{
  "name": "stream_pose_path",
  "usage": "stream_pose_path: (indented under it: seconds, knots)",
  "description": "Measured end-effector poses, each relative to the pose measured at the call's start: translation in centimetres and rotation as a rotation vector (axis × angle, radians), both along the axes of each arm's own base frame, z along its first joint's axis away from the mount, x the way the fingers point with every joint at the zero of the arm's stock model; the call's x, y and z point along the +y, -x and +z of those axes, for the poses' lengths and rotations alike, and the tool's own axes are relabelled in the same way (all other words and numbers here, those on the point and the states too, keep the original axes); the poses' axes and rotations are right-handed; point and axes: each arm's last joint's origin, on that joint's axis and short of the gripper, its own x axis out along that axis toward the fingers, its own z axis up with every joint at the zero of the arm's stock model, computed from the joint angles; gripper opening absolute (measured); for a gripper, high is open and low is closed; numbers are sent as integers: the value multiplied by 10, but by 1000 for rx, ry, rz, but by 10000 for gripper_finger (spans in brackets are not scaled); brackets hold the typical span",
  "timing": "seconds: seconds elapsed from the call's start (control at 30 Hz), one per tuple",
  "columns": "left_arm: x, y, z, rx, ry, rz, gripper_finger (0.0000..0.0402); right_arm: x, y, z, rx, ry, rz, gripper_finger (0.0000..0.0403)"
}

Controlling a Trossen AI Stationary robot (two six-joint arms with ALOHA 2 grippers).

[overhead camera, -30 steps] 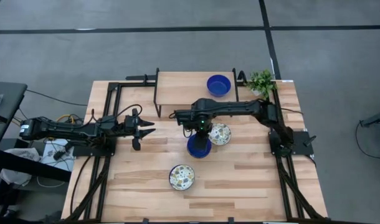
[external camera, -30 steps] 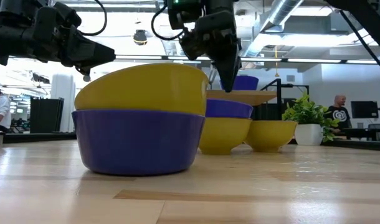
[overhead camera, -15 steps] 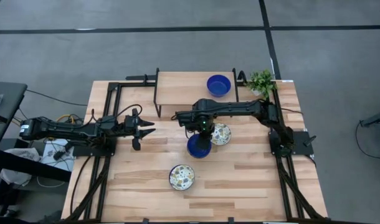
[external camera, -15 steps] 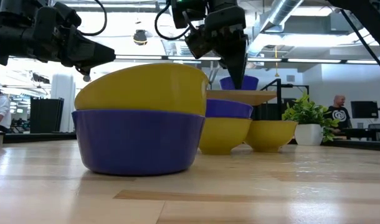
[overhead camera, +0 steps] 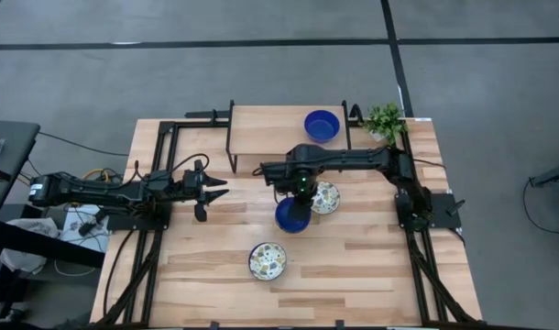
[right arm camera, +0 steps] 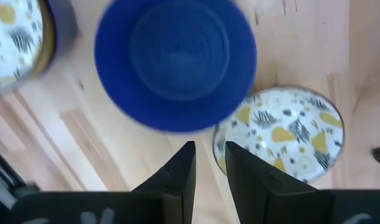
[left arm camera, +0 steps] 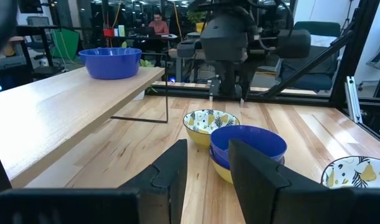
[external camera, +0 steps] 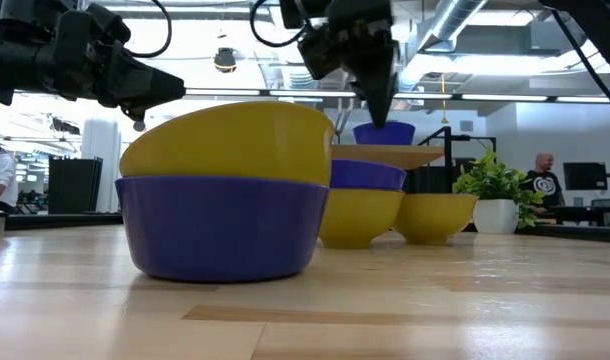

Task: Pick & Place Mini bowls
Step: Stack the top blue bowl on top of the blue bowl on the shelf

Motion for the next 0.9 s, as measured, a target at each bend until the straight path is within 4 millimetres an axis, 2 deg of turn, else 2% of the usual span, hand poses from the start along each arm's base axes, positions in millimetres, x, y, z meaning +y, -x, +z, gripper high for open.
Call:
stream_pose_path:
  seconds: [0.43,0.67,0.9]
  knots:
    - [0,0,0,0,0,0,116,8,-11,-5,-58,94,-173,77]
    - [0,0,0,0,0,0,116,34,-5,-5,0,120,-248,77]
    - [0,0,0,0,0,0,116,51,4,-4,63,229,-332,77]
